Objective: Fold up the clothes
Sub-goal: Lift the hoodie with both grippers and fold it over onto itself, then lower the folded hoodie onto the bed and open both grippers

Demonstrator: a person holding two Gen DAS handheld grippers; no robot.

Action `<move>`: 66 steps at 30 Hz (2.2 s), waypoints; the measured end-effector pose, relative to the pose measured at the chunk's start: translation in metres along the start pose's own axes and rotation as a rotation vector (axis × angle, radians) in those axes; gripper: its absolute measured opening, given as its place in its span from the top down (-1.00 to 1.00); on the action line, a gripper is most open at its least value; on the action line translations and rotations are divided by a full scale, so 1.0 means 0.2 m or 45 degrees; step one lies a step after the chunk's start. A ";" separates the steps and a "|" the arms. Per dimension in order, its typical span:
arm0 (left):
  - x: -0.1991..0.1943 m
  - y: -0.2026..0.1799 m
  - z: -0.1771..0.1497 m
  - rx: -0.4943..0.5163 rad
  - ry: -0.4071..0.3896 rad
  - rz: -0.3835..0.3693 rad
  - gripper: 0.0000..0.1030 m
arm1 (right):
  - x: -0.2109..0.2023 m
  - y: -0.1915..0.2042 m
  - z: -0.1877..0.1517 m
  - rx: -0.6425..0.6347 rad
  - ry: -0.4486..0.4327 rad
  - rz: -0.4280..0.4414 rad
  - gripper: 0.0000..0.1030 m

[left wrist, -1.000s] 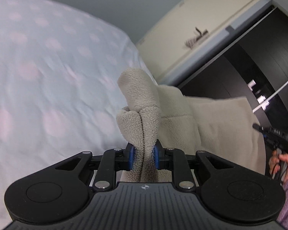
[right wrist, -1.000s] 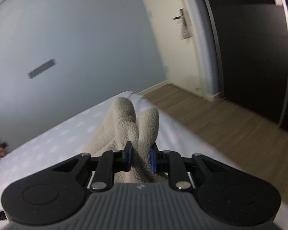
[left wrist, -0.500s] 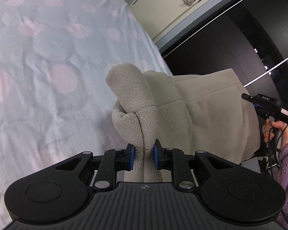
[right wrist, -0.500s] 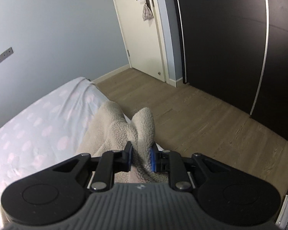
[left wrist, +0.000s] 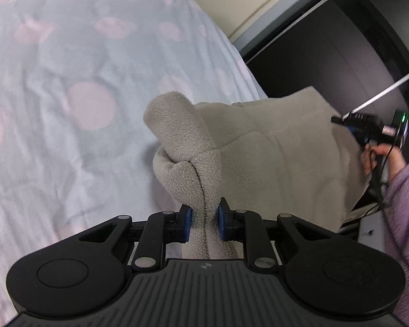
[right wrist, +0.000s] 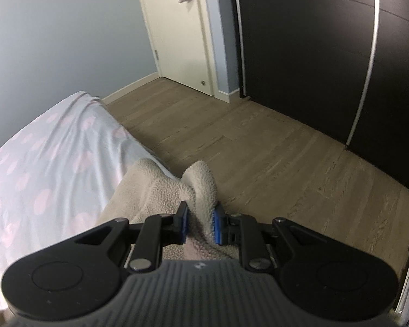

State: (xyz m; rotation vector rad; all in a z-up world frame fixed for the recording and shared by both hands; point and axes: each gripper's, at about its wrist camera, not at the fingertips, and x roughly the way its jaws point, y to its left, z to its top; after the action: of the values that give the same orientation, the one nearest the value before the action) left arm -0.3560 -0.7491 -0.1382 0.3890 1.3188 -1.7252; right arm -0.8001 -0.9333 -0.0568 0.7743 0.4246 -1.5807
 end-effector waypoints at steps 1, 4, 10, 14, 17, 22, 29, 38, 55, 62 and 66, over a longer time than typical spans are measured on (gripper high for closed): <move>-0.04 -0.02 -0.01 0.002 -0.006 -0.011 0.68 | -0.01 -0.01 0.00 0.009 -0.008 0.004 0.61; -0.10 -0.08 0.00 0.021 -0.023 -0.033 0.69 | -0.06 -0.04 -0.01 0.036 -0.030 0.027 0.61; -0.20 -0.25 -0.04 0.095 -0.077 -0.113 0.70 | -0.38 -0.08 0.04 0.024 -0.121 0.078 0.61; -0.27 -0.32 -0.08 0.138 -0.095 -0.147 0.70 | -0.61 -0.10 0.08 0.009 -0.202 0.079 0.61; -0.30 -0.33 -0.07 0.122 -0.106 -0.189 0.70 | -0.77 -0.12 0.09 -0.017 -0.238 0.065 0.61; -0.28 -0.39 -0.10 0.142 -0.064 -0.244 0.70 | -0.93 -0.17 0.14 -0.029 -0.253 0.013 0.61; -0.15 -0.34 -0.14 0.113 0.025 -0.211 0.70 | -0.80 -0.26 0.07 -0.060 -0.130 -0.068 0.61; 0.08 -0.14 -0.09 0.096 0.104 -0.024 0.70 | -0.30 -0.31 -0.08 -0.020 0.004 -0.118 0.60; 0.33 0.01 -0.12 0.147 0.246 0.108 0.66 | 0.31 -0.49 -0.29 0.034 0.130 -0.185 0.39; 0.29 -0.02 -0.13 0.150 0.245 0.120 0.66 | 0.12 -0.56 -0.20 0.110 0.014 -0.303 0.35; 0.29 -0.04 -0.13 0.167 0.243 0.132 0.66 | -0.13 -0.65 -0.20 0.128 -0.059 -0.220 0.49</move>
State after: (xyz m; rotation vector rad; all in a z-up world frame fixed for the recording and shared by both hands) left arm -0.3998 -0.7529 -0.1834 0.7004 1.2982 -1.7258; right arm -0.9157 -0.8654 -0.0885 0.7925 0.3888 -1.7889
